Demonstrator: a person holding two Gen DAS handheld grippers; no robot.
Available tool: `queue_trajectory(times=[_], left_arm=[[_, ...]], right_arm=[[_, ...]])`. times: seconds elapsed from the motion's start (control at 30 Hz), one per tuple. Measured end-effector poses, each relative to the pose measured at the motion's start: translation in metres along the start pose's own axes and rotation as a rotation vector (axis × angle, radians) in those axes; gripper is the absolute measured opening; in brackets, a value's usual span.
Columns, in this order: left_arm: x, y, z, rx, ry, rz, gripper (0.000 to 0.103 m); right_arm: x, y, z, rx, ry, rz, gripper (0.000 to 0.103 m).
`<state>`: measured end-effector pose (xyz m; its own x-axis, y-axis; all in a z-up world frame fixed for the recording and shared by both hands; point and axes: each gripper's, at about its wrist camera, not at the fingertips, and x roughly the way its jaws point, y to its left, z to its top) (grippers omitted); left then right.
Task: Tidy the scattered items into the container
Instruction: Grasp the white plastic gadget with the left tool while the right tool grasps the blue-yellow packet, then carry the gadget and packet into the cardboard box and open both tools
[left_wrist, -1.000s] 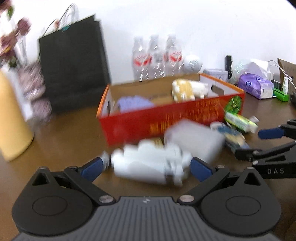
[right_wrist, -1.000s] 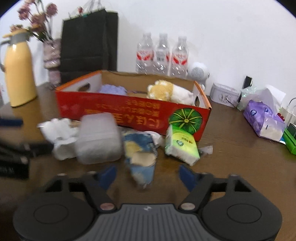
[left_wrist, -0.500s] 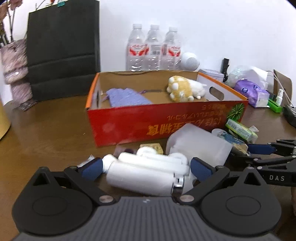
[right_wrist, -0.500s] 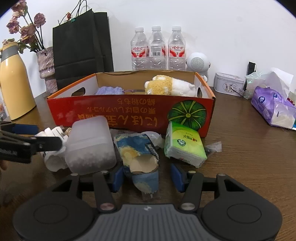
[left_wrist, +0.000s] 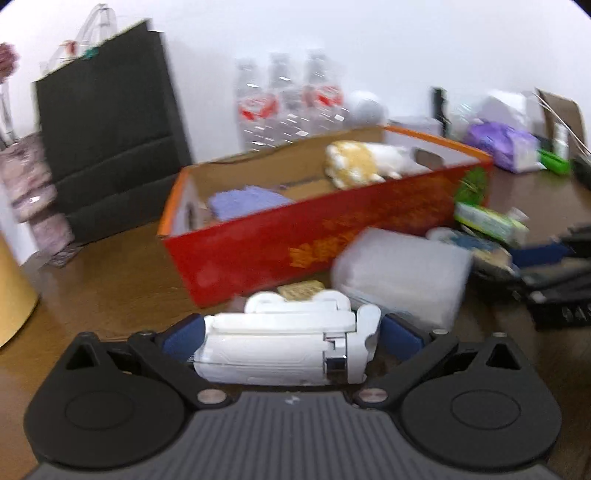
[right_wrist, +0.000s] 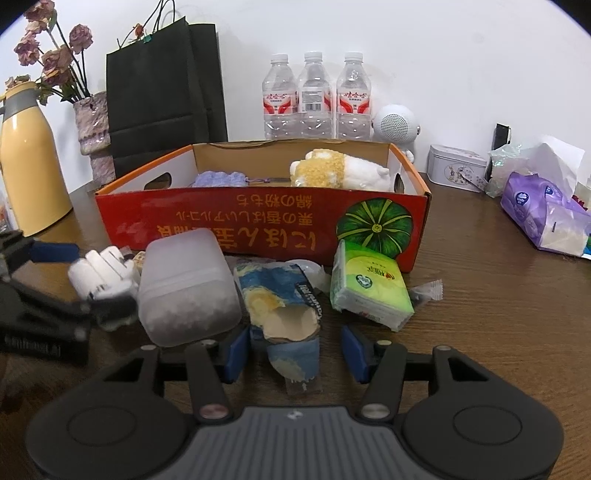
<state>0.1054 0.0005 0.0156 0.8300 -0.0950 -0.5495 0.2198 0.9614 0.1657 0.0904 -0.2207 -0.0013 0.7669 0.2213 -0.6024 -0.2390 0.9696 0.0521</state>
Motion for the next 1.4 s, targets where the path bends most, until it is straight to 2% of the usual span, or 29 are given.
queue_trajectory(times=[0.07, 0.17, 0.27, 0.3, 0.37, 0.57, 0.67, 0.7, 0.73, 0.77, 0.83, 0.93, 1.1, 1.17, 1.2, 1.23, 1.3, 1.4], left_arm=[[0.006, 0.007, -0.003, -0.013, 0.000, -0.018, 0.103], [0.008, 0.007, -0.005, 0.017, 0.025, 0.042, 0.103], [0.013, 0.009, -0.005, 0.031, 0.047, 0.035, 0.103], [0.015, 0.014, -0.005, 0.001, 0.065, 0.012, 0.103], [0.018, 0.030, -0.004, -0.140, 0.154, -0.067, 0.101], [-0.024, 0.006, -0.023, -0.112, 0.175, -0.055, 0.100], [-0.052, -0.013, -0.038, -0.098, 0.141, -0.017, 0.100], [-0.061, -0.018, -0.042, -0.093, 0.126, -0.004, 0.100], [-0.068, -0.022, -0.045, -0.095, 0.111, 0.008, 0.100], [-0.076, -0.024, -0.048, -0.103, 0.096, 0.014, 0.100], [-0.087, -0.026, -0.049, -0.120, 0.068, 0.023, 0.100], [-0.101, -0.026, -0.049, -0.134, 0.020, 0.051, 0.100], [-0.121, -0.032, -0.043, -0.125, -0.053, 0.056, 0.100], [-0.123, -0.033, -0.040, -0.131, -0.064, 0.042, 0.100], [-0.123, -0.033, -0.040, -0.131, -0.065, 0.040, 0.100], [-0.123, -0.034, -0.040, -0.129, -0.063, 0.040, 0.100], [-0.123, -0.035, -0.041, -0.132, -0.064, 0.041, 0.100], [-0.127, -0.033, -0.045, -0.152, -0.068, 0.033, 0.100]], right_arm=[[-0.001, 0.001, -0.001, 0.000, 0.000, 0.001, 0.054], [-0.002, 0.001, -0.002, 0.001, 0.000, 0.002, 0.054], [-0.003, 0.001, -0.002, 0.008, -0.001, 0.006, 0.054], [-0.003, 0.001, -0.002, 0.008, -0.001, 0.005, 0.054], [-0.003, 0.000, -0.002, 0.007, -0.001, 0.004, 0.054], [-0.005, 0.000, -0.004, 0.009, -0.001, 0.005, 0.054], [-0.006, 0.000, -0.005, 0.009, -0.002, 0.004, 0.052], [-0.006, 0.000, -0.005, 0.008, -0.004, 0.003, 0.043], [-0.007, 0.000, -0.006, 0.006, -0.007, 0.002, 0.028], [-0.008, 0.000, -0.006, 0.002, -0.009, 0.005, 0.023], [-0.010, 0.002, -0.006, -0.006, -0.018, 0.011, 0.005], [-0.018, 0.005, -0.008, -0.022, -0.055, 0.010, 0.001], [-0.050, 0.019, -0.013, -0.115, -0.145, -0.031, 0.002], [-0.055, 0.022, -0.010, -0.156, -0.168, -0.070, 0.011], [-0.053, 0.020, -0.006, -0.165, -0.176, -0.079, 0.024], [-0.049, 0.018, 0.000, -0.181, -0.168, -0.069, 0.033], [-0.034, 0.014, 0.009, -0.234, -0.115, -0.017, 0.030], [-0.012, 0.014, 0.014, -0.290, -0.042, 0.007, 0.031]])
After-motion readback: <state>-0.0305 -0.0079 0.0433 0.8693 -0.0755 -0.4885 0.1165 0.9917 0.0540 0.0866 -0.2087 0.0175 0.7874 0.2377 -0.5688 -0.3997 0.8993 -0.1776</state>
